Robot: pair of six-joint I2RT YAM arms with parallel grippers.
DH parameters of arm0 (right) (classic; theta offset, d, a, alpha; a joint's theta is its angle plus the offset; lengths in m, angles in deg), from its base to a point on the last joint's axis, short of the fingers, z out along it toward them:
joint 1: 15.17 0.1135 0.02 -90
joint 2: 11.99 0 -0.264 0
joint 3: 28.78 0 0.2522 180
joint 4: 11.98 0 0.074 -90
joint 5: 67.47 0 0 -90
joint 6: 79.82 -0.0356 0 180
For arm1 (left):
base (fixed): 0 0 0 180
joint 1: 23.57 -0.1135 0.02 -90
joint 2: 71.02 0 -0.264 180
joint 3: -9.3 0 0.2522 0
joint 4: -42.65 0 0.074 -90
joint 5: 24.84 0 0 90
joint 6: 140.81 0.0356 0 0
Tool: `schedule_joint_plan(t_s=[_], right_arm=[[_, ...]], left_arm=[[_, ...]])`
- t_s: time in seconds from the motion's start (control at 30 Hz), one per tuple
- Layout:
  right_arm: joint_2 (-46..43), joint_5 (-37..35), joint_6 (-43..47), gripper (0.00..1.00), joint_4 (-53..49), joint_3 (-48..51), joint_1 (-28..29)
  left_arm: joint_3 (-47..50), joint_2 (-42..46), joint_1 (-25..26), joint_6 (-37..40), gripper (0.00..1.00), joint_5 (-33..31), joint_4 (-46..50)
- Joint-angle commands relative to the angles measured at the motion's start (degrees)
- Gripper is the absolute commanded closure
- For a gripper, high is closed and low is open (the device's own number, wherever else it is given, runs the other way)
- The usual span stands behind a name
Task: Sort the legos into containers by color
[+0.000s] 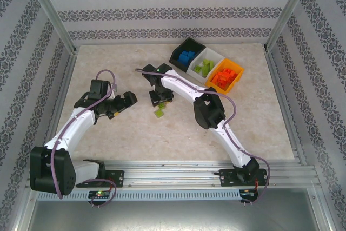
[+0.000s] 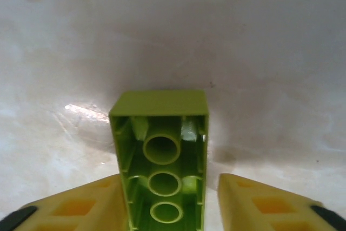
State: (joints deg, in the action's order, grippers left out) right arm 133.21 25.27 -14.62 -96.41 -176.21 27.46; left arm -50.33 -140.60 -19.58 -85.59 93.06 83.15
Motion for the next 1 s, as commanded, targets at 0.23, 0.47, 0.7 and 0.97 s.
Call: schedule_joint_plan(t_s=[0.23,0.47,0.7,0.97], right_arm=[[-5.49,-2.23,-0.51,0.70,0.85,8.34,-3.00],[-17.00,-2.29,-1.30,0.71,5.98,23.05,-9.23],[-28.52,4.25,-4.17,0.71,10.75,29.07,-19.60],[-25.97,15.34,-10.16,0.71,14.86,18.94,-30.75]], left_arm=[[1.11,0.06,-0.82,0.25,0.00,1.29,-0.19],[0.91,-2.01,-0.87,-1.02,0.00,2.63,-2.64],[-0.17,-5.39,-0.78,-1.93,0.00,4.91,-5.03],[0.40,-7.16,0.46,-2.52,0.00,7.45,-6.31]])
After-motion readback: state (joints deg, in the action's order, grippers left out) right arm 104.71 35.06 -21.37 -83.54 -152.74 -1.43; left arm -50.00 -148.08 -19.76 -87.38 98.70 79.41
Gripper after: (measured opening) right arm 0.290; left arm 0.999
